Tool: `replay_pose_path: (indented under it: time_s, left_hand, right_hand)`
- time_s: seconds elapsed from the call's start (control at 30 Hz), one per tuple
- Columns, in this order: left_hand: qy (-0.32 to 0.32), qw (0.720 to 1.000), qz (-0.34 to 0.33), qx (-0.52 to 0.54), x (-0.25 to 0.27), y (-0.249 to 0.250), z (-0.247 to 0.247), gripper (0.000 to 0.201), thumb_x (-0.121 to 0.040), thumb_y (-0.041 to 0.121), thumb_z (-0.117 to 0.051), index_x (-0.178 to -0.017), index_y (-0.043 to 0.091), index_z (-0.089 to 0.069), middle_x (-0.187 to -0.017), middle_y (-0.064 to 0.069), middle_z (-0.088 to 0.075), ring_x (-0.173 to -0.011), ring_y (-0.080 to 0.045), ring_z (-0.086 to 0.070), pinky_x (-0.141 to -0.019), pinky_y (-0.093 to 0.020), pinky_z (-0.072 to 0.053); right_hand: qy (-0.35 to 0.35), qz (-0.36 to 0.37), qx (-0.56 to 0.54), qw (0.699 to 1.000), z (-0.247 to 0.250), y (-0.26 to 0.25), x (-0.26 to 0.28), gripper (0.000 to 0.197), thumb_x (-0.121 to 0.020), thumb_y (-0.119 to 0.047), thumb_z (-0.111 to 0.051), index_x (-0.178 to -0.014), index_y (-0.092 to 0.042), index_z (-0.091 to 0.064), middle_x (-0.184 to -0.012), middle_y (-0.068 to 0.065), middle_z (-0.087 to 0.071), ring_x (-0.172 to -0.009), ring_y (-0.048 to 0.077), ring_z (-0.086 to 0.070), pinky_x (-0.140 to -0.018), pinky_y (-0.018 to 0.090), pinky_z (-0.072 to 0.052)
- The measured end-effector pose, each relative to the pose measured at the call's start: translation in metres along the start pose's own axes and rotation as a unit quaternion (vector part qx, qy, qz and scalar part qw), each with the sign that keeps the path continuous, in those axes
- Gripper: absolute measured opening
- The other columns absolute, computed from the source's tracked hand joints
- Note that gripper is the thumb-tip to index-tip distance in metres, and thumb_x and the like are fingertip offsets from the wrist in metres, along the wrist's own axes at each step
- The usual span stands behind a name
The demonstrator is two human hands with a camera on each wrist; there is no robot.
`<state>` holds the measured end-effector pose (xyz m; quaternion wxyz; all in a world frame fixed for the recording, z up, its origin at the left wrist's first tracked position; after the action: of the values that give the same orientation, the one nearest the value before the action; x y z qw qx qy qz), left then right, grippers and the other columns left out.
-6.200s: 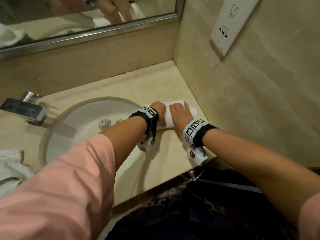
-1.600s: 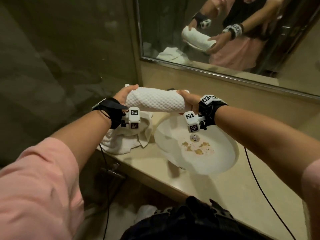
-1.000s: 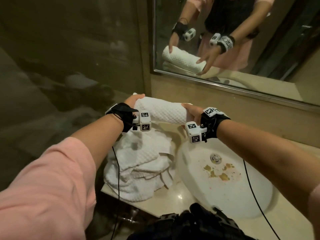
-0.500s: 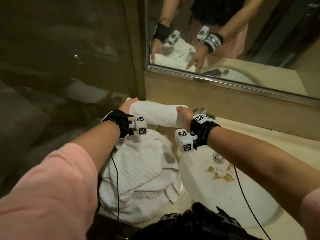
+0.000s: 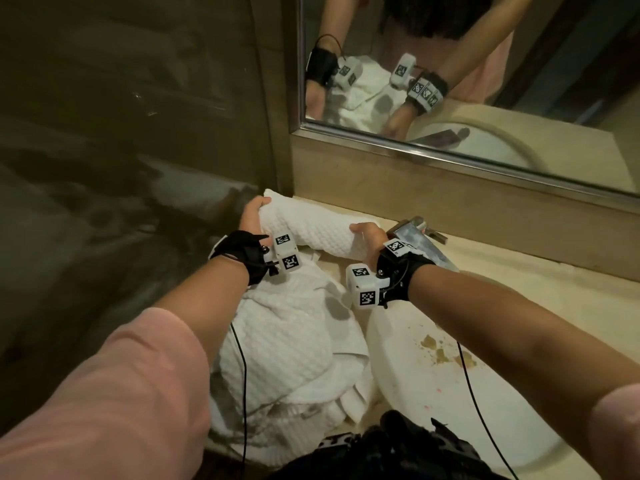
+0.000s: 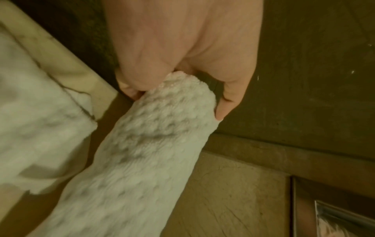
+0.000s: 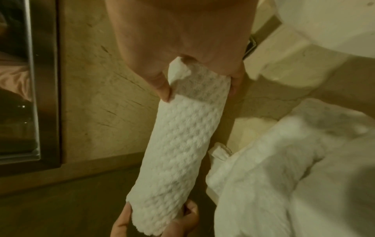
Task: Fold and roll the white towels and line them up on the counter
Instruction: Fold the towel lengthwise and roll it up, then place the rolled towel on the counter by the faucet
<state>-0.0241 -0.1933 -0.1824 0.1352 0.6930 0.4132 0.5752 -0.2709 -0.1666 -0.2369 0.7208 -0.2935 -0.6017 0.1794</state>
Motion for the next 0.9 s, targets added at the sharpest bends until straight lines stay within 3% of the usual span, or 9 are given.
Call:
replay_pose_path:
  time_s: [0.1,0.23,0.37,0.47,0.6,0.7,0.73,0.83,0.9]
  left_hand:
    - [-0.013,1.0,0.006,0.017,0.006,-0.006,-0.01,0.044,-0.084,0.037,-0.059,-0.117,0.007,-0.062,-0.111,-0.015,-0.069,-0.104,-0.033,-0.064,-0.093,-0.041,-0.045]
    - [0.003,0.999,0.02,0.036,0.002,-0.016,-0.012,0.042,-0.089,0.044,-0.054,-0.114,0.01,-0.061,-0.096,-0.012,-0.069,-0.084,-0.029,-0.066,-0.071,-0.032,-0.05]
    - [0.02,0.998,0.028,0.048,0.0,-0.026,-0.011,0.04,-0.093,0.047,-0.045,-0.105,0.012,-0.06,-0.079,-0.01,-0.071,-0.068,-0.025,-0.065,-0.06,-0.028,-0.045]
    - [0.038,0.998,0.026,0.05,0.004,-0.028,-0.007,0.03,-0.094,0.043,-0.045,-0.099,0.016,-0.056,-0.053,-0.003,-0.067,-0.042,-0.019,-0.062,-0.05,-0.022,-0.042]
    - [0.052,0.998,0.002,0.018,0.009,-0.024,-0.008,0.046,-0.096,0.043,-0.041,-0.132,0.016,-0.052,-0.098,-0.013,-0.071,-0.069,-0.027,-0.067,-0.053,-0.024,-0.038]
    - [0.071,0.997,0.005,0.003,0.013,-0.018,-0.009,0.046,-0.095,0.043,-0.041,-0.136,0.023,-0.047,-0.059,-0.007,-0.064,-0.039,-0.018,-0.057,-0.05,-0.023,-0.035]
    - [0.071,0.997,0.013,0.001,0.013,-0.017,-0.007,0.043,-0.093,0.045,-0.044,-0.13,0.024,-0.049,-0.058,-0.005,-0.061,-0.042,-0.019,-0.057,-0.051,-0.023,-0.036]
    - [0.083,0.996,0.032,-0.01,0.007,-0.015,0.003,0.058,-0.089,0.049,-0.051,-0.137,0.018,-0.043,-0.077,-0.007,-0.055,-0.058,-0.022,-0.054,-0.052,-0.025,-0.043]
    - [0.074,0.996,0.039,-0.025,0.011,-0.014,0.002,0.059,-0.09,0.05,-0.051,-0.14,0.018,-0.043,-0.087,-0.007,-0.059,-0.059,-0.022,-0.053,-0.05,-0.025,-0.044]
  right_hand:
    - [0.008,-0.009,0.021,1.0,0.011,0.028,-0.082,0.116,-0.037,-0.057,-0.08,-0.14,-0.021,-0.041,-0.143,0.006,-0.046,-0.128,0.032,-0.047,-0.104,0.053,-0.04]
    - [0.006,-0.025,-0.039,0.999,-0.009,0.012,-0.011,0.08,-0.078,-0.041,-0.07,-0.143,-0.011,-0.034,-0.143,0.01,-0.045,-0.126,0.035,-0.048,-0.105,0.051,-0.038]
    - [0.037,-0.028,-0.071,0.996,-0.01,-0.005,0.043,0.092,-0.081,-0.034,-0.072,-0.151,-0.022,-0.014,-0.152,0.006,-0.029,-0.133,0.037,-0.037,-0.103,0.05,-0.039]
    - [0.043,0.0,-0.089,0.995,-0.008,-0.011,0.043,0.081,-0.086,-0.025,-0.068,-0.15,-0.019,-0.019,-0.15,0.006,-0.033,-0.134,0.033,-0.036,-0.103,0.048,-0.035]
    - [0.038,-0.004,-0.034,0.999,-0.008,-0.013,0.04,0.065,-0.086,-0.03,-0.067,-0.142,-0.014,-0.037,-0.139,0.007,-0.048,-0.122,0.033,-0.048,-0.092,0.043,-0.045]
    - [0.042,-0.012,0.05,0.998,-0.005,-0.018,0.046,0.055,-0.091,-0.033,-0.061,-0.134,-0.004,-0.044,-0.127,0.01,-0.052,-0.117,0.033,-0.051,-0.081,0.038,-0.043]
    - [0.037,-0.011,0.076,0.996,-0.005,-0.021,0.051,0.049,-0.092,-0.033,-0.059,-0.128,-0.002,-0.048,-0.122,0.011,-0.053,-0.112,0.033,-0.053,-0.081,0.037,-0.044]
    - [0.023,-0.007,0.138,0.99,-0.003,-0.026,0.054,0.019,-0.092,-0.019,-0.054,-0.098,-0.001,-0.057,-0.106,0.014,-0.053,-0.09,0.028,-0.053,-0.078,0.035,-0.042]
    - [-0.012,-0.012,0.16,0.987,-0.004,-0.026,0.062,0.022,-0.091,-0.02,-0.054,-0.101,-0.001,-0.058,-0.115,0.018,-0.055,-0.093,0.027,-0.051,-0.084,0.038,-0.043]
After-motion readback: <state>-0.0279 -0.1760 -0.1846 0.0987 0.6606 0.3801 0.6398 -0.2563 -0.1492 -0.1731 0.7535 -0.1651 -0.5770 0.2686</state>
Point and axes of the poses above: each hand's wrist, its own x-axis away from the middle knuckle, its own z-axis out of the back of the hand, y = z × x, the point moved 8 cm from there along -x, towards the middle knuckle
